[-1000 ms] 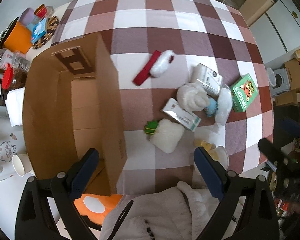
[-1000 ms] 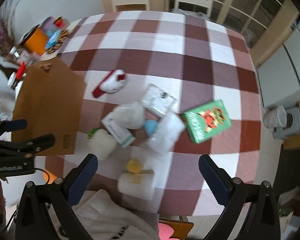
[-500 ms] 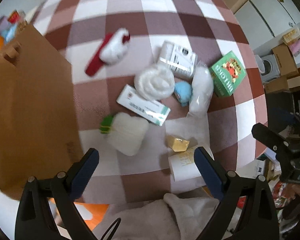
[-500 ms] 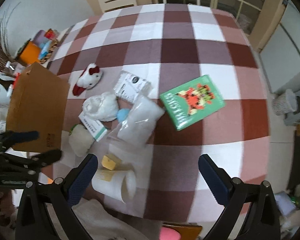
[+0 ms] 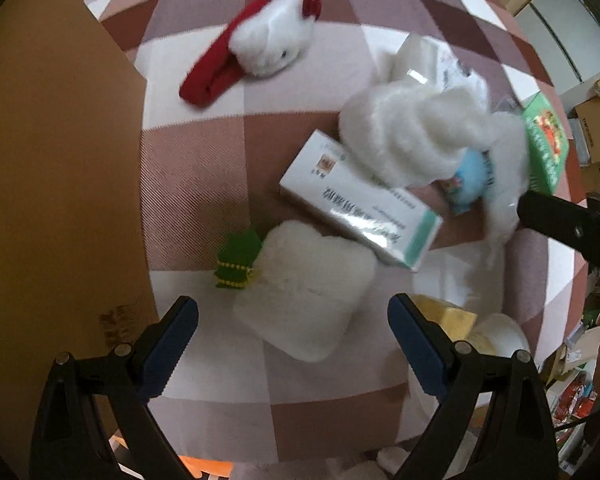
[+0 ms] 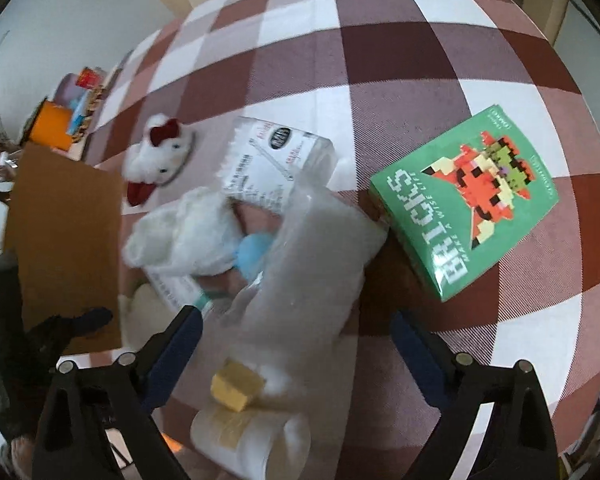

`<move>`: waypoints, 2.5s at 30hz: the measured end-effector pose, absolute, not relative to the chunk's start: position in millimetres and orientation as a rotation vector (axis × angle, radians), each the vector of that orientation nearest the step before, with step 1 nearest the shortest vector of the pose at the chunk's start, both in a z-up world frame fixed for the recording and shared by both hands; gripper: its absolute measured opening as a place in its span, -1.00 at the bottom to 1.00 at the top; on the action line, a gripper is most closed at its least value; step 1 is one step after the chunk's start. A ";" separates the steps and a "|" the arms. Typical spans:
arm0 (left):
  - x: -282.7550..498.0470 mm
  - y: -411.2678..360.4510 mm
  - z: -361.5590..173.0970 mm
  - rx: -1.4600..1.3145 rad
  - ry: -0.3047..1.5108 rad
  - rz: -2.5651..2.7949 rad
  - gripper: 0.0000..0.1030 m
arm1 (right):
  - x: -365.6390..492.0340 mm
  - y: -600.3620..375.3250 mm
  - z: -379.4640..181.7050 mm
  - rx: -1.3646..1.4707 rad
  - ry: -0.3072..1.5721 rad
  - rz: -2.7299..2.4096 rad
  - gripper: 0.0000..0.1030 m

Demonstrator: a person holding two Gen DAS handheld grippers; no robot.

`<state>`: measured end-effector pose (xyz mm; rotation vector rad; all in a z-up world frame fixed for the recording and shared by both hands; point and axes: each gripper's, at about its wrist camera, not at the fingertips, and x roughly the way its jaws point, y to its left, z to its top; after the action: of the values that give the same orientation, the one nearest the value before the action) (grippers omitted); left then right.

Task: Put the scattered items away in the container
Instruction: 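Grasp the white fluffy plush with the left gripper while the right grasps the clear bag, then carry the plush with the left gripper while the right carries the bag to the cardboard box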

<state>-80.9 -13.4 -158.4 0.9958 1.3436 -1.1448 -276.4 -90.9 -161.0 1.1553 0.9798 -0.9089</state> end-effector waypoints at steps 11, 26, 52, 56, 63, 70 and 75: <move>-87.5 -17.3 -177.4 0.977 1.339 -1.148 0.52 | -274.5 -94.0 -188.4 1.219 0.952 -0.890 0.14; -94.2 -19.7 -144.8 0.935 1.259 -1.234 0.16 | -288.0 -80.8 -152.7 1.161 0.963 -0.897 -0.10; -25.3 46.8 2.8 0.691 1.298 -1.143 0.16 | -203.6 -52.2 -10.9 0.845 0.994 -0.801 -0.10; -9.2 59.8 19.1 0.650 1.277 -1.128 0.16 | -179.2 -46.9 3.1 0.809 0.991 -0.757 -0.10; 23.2 78.8 40.6 0.578 1.249 -1.095 0.16 | -136.7 -43.9 23.7 0.748 0.988 -0.696 -0.10; 56.3 93.0 52.4 0.512 1.235 -1.064 0.16 | -94.2 -44.0 39.1 0.704 0.984 -0.641 -0.10; 82.6 99.6 54.1 0.482 1.239 -1.036 0.17 | -64.5 -45.6 47.2 0.676 0.984 -0.608 -0.10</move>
<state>82.6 99.6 54.1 0.4815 1.2386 -1.0358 -64.5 -45.6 47.2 0.6758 0.9844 -0.6076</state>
